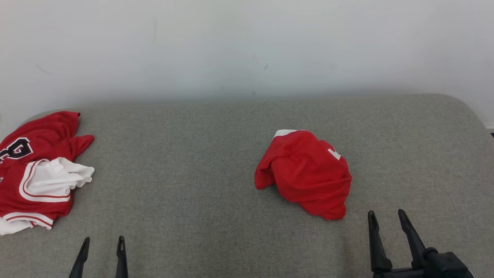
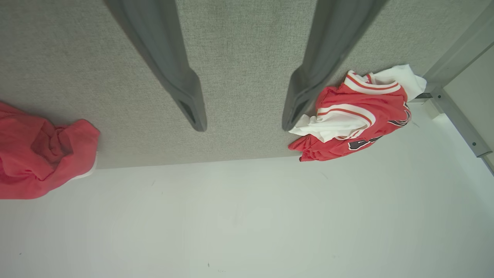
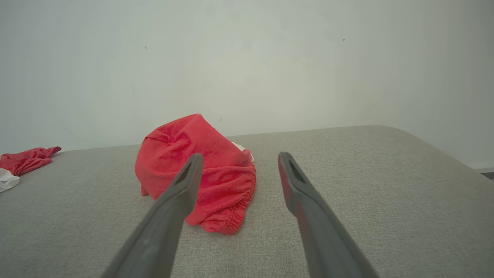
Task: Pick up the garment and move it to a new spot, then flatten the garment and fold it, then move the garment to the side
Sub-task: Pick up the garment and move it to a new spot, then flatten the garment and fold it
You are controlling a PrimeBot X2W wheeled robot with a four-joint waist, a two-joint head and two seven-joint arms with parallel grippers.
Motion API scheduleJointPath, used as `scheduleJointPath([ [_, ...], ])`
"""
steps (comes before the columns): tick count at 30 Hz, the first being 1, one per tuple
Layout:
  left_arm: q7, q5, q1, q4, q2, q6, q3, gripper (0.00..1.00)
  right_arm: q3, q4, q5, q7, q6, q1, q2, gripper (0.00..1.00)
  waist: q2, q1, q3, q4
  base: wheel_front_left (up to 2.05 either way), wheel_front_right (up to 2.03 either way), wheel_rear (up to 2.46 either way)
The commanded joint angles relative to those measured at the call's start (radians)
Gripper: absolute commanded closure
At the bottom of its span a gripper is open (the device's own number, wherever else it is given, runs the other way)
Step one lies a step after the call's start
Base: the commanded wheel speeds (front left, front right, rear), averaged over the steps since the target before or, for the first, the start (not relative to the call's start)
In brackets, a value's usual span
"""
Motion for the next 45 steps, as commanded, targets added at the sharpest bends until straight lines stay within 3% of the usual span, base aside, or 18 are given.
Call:
scheduleJointPath([
  [1, -0.003, 0.01, 0.009, 0.0, -0.003, -0.004, 0.004, 0.0, 0.0, -0.002, 0.0, 0.0, -0.002, 0.011, 0.003, 0.0, 0.0, 0.0, 0.0, 0.0, 0.0, 0.0, 0.0],
  [28, -0.003, 0.021, -0.004, 0.009, -0.02, -0.013, 0.021, 0.0, 0.003, 0.001, 0.004, 0.0, -0.002, 0.007, 0.003, 0.0, 0.0, 0.0, 0.006, 0.004, 0.0, 0.0, 0.0],
  [35, -0.003, 0.023, -0.015, 0.009, -0.029, -0.01, 0.019, 0.0, 0.043, 0.016, -0.034, 0.0, -0.002, -0.089, 0.001, 0.0, 0.0, 0.0, 0.015, 0.019, 0.0, 0.0, 0.0],
  [39, -0.003, 0.022, -0.029, 0.012, -0.031, -0.016, 0.013, 0.0, 0.062, 0.084, -0.045, 0.0, -0.002, -0.193, -0.031, 0.0, 0.0, 0.0, 0.026, 0.04, 0.0, 0.0, 0.0],
  [45, -0.003, 0.023, -0.057, 0.024, -0.035, -0.024, -0.002, 0.0, 0.098, 0.309, -0.046, 0.004, -0.002, -0.391, -0.094, 0.0, 0.0, 0.0, 0.06, 0.086, 0.0, 0.0, 0.0],
])
